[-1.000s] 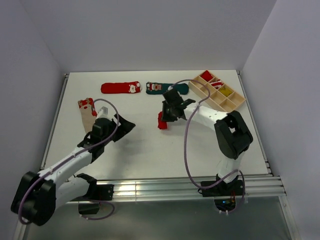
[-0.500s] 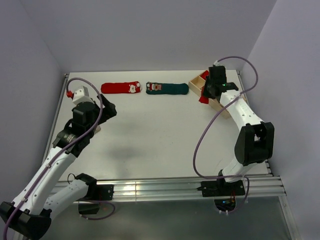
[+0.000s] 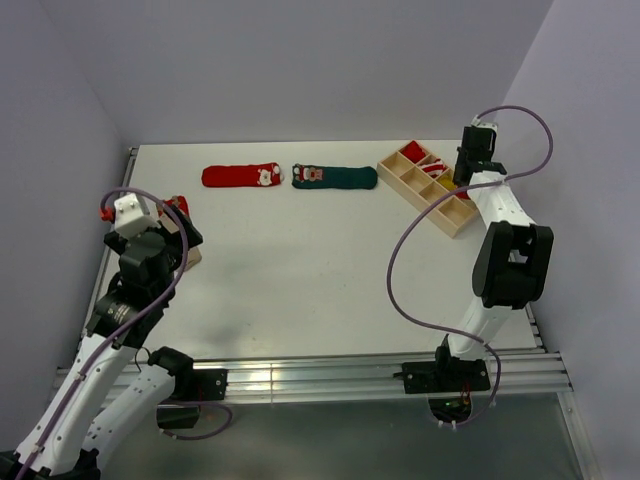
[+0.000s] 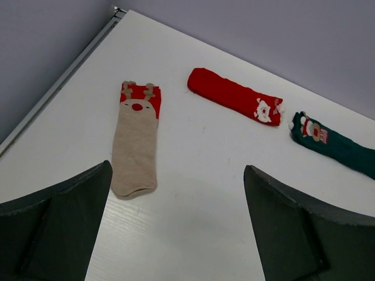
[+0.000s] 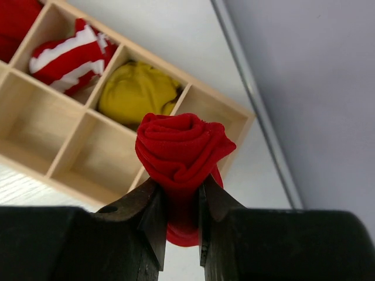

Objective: Roll the socks
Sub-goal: Place the sock in the storage box.

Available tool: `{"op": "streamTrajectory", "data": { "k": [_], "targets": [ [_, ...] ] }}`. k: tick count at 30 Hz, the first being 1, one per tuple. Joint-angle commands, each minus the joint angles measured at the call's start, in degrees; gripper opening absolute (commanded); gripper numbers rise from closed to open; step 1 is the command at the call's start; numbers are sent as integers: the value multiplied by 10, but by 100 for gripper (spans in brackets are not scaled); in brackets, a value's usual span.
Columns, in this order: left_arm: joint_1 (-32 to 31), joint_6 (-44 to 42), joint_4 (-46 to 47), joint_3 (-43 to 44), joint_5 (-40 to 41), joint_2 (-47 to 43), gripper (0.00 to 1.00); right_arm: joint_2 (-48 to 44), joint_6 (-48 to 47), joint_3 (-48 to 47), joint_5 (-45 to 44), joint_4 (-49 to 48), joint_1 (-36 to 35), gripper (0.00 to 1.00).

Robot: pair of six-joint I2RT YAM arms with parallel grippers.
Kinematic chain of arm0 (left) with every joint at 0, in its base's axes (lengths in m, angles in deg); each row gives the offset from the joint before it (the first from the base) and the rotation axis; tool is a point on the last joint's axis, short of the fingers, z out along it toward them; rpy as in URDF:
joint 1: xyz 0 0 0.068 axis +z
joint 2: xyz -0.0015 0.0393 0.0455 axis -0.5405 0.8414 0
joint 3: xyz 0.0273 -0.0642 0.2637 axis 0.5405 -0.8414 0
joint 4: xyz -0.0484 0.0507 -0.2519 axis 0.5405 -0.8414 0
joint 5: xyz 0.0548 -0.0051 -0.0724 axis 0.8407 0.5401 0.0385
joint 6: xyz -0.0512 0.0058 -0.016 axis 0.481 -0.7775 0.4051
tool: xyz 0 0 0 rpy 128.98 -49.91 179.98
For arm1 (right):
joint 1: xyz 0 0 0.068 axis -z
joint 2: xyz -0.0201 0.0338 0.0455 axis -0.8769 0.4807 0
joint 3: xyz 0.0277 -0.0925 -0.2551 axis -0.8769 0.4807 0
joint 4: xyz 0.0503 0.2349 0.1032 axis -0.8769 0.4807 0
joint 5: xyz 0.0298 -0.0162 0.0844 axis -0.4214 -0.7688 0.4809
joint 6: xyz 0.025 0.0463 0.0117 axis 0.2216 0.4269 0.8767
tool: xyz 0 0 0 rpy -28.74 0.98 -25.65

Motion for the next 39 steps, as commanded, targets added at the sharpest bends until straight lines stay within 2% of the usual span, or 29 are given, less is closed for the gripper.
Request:
{"op": "streamTrajectory", "data": {
  "k": [1, 7, 14, 28, 39],
  "targets": [
    [2, -36, 57, -40, 29, -36, 99, 15, -98, -17, -1, -78, 21, 0],
    [2, -40, 84, -76, 18, -50, 99, 30, -118, -43, 71, -76, 55, 0],
    [1, -40, 81, -79, 23, -36, 99, 62, -145, -49, 85, -91, 67, 0],
    [2, -44, 86, -83, 22, -21, 99, 93, -115, -31, 182, -108, 102, 0],
    [2, -44, 88, -84, 20, -26, 99, 117, -117, -8, 204, -96, 119, 0]
  ]
}}
